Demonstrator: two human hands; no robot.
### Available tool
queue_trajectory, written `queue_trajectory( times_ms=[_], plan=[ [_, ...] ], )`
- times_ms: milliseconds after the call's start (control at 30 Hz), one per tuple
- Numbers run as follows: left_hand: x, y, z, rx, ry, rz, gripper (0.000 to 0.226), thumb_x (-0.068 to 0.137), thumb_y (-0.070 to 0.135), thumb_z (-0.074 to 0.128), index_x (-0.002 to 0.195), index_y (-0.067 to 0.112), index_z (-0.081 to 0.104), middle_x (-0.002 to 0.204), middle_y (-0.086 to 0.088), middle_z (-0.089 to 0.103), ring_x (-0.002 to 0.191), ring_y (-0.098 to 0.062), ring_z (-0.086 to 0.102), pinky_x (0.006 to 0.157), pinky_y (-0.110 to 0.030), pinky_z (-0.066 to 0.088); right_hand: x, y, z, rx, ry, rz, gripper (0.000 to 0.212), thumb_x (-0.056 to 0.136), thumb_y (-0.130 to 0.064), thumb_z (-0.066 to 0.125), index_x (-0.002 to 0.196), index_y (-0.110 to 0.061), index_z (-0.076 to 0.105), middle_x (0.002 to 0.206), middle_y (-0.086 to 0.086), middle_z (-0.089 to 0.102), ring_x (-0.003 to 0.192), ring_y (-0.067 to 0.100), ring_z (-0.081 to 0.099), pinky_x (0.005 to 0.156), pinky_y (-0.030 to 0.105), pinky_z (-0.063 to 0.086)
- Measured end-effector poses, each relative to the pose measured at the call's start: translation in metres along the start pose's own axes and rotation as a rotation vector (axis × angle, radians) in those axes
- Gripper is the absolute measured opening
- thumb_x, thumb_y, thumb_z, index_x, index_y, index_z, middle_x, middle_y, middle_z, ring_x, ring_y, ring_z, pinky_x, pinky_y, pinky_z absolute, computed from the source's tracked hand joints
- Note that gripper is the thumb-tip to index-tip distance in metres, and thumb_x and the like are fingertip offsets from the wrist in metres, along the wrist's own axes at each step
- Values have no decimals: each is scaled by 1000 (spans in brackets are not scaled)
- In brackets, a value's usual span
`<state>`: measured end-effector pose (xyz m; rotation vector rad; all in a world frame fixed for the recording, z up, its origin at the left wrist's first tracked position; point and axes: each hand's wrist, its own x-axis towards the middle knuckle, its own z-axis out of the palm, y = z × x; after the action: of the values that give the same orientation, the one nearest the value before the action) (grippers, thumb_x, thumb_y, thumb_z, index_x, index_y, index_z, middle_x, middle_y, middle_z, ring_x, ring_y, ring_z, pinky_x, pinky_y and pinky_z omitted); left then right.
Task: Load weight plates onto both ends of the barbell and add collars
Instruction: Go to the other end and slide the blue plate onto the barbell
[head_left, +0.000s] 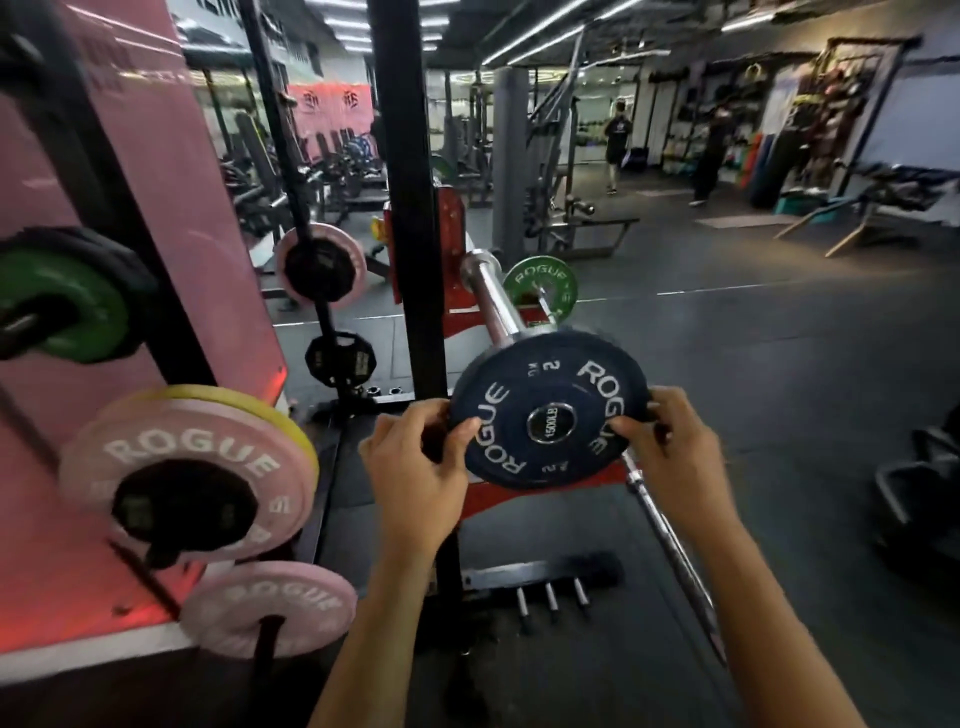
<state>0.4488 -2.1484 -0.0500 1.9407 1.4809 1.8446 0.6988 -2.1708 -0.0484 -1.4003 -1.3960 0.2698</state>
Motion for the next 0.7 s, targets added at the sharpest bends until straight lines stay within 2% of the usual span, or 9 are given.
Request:
queue_trajectory(
  times_ms=[67, 233, 300, 367, 433, 500, 600, 700],
  plan=[
    [4, -1, 3, 7, -12, -20, 34, 84, 54, 62, 96, 22, 69, 81, 31, 54, 83, -18, 58, 78, -56, 49, 9, 2, 7, -15, -14, 6, 24, 89, -30, 68, 106, -33, 50, 94, -15, 64, 80, 6, 64, 67, 27, 50],
    [14, -8, 11, 67, -39, -45, 35, 86, 59, 59, 99, 27, 66, 87, 19, 66, 86, -19, 60, 82, -53, 49, 25, 2, 18, -79, -64, 32, 33, 93, -31, 62, 121, -17, 51, 99, -7, 61, 79, 8, 59, 63, 19, 40],
    [10, -7, 10, 85, -34, -50, 39, 85, 63, 58, 103, 28, 63, 94, 17, 66, 93, -16, 58, 83, -53, 49, 25, 2, 18, -83, -56, 53, 37, 92, -34, 64, 123, -20, 52, 103, -7, 62, 81, 8, 58, 65, 22, 42],
    [4, -5, 10, 125, -17, -56, 46, 82, 65, 60, 108, 27, 62, 102, 14, 64, 101, -15, 54, 86, -53, 48, 22, 3, 16, -116, -24, 22, 43, 90, -41, 64, 126, -22, 51, 110, -9, 60, 97, 13, 56, 75, 27, 45],
    [-2, -2, 12, 183, 11, -59, 57, 78, 68, 61, 112, 23, 61, 108, 8, 64, 107, -17, 53, 88, -53, 47, 18, 4, 13, -165, 5, -35, 55, 87, -51, 62, 131, -21, 50, 119, -8, 59, 112, 15, 49, 87, 35, 47],
    [-3, 2, 15, 219, 43, -82, 68, 75, 73, 61, 116, 20, 59, 112, 3, 64, 110, -20, 53, 92, -51, 44, 16, 1, 11, -193, 40, -69, 69, 83, -60, 60, 136, -19, 47, 127, -4, 57, 117, 17, 45, 94, 38, 46],
    [2, 8, 21, 261, 75, -94, 76, 71, 76, 63, 121, 18, 57, 116, 0, 62, 110, -24, 53, 91, -50, 44, 20, -6, 13, -213, 79, -72, 83, 78, -68, 59, 141, -15, 43, 134, 2, 54, 122, 22, 44, 98, 42, 46],
    [11, 2, 28, 276, 101, -70, 80, 69, 76, 67, 121, 16, 57, 117, -2, 62, 110, -25, 55, 89, -53, 46, 28, -6, 20, -231, 90, -61, 89, 75, -70, 61, 141, -14, 42, 136, 6, 53, 124, 25, 42, 98, 46, 46]
  ],
)
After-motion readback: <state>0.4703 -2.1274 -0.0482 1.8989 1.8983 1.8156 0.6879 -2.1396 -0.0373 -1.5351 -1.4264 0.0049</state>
